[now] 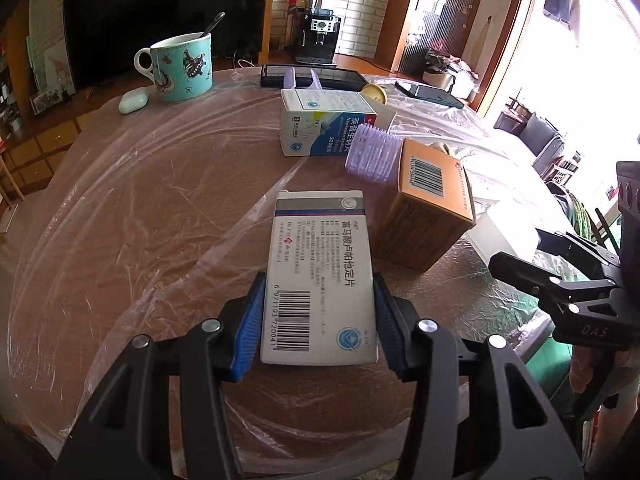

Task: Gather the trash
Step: 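Carry the medicine box with the left tool while the right tool carries the plastic box to the bin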

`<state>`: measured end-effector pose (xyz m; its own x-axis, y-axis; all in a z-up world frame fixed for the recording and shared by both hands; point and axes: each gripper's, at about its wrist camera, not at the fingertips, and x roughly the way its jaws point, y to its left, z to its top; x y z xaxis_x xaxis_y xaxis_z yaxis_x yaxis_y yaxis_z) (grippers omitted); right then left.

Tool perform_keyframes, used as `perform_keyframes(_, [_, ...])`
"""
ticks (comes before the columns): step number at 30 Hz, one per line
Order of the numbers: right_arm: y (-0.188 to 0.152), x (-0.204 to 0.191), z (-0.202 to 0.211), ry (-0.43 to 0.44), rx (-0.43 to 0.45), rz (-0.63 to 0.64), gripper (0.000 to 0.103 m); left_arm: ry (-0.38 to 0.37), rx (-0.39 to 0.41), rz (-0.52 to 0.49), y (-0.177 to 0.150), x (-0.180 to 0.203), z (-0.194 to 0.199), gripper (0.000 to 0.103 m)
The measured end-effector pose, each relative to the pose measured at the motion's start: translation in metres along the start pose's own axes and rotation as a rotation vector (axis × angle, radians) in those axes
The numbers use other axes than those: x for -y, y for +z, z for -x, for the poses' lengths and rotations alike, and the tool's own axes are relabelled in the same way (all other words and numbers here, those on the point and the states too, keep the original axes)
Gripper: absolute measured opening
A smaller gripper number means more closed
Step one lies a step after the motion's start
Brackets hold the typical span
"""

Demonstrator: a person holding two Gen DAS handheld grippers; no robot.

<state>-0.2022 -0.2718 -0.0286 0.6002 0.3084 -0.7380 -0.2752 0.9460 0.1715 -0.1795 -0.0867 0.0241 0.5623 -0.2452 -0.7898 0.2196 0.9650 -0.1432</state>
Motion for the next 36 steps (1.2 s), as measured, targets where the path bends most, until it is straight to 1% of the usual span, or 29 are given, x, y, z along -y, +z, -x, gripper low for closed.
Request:
perform_keyframes(4, [0.000,-0.001,0.005,0.004,0.011,-0.004,0.080,-0.012,0.008,0.010,-0.001,-0.002,0.005,0.052])
perform_keyframes(9, [0.000,-0.003,0.014,0.035,0.028,-0.014,0.080,-0.044,0.020,0.032,-0.003,-0.006,0.013,0.052])
perform_keyframes(17, [-0.001,-0.011,0.031,0.075,0.051,-0.006,0.080,-0.071,0.045,0.037,-0.009,-0.010,0.034,0.052])
perform_keyframes(36, [-0.033,-0.036,0.077,0.162,0.061,0.067,0.080,-0.112,0.055,-0.021,-0.039,-0.006,0.075,0.052])
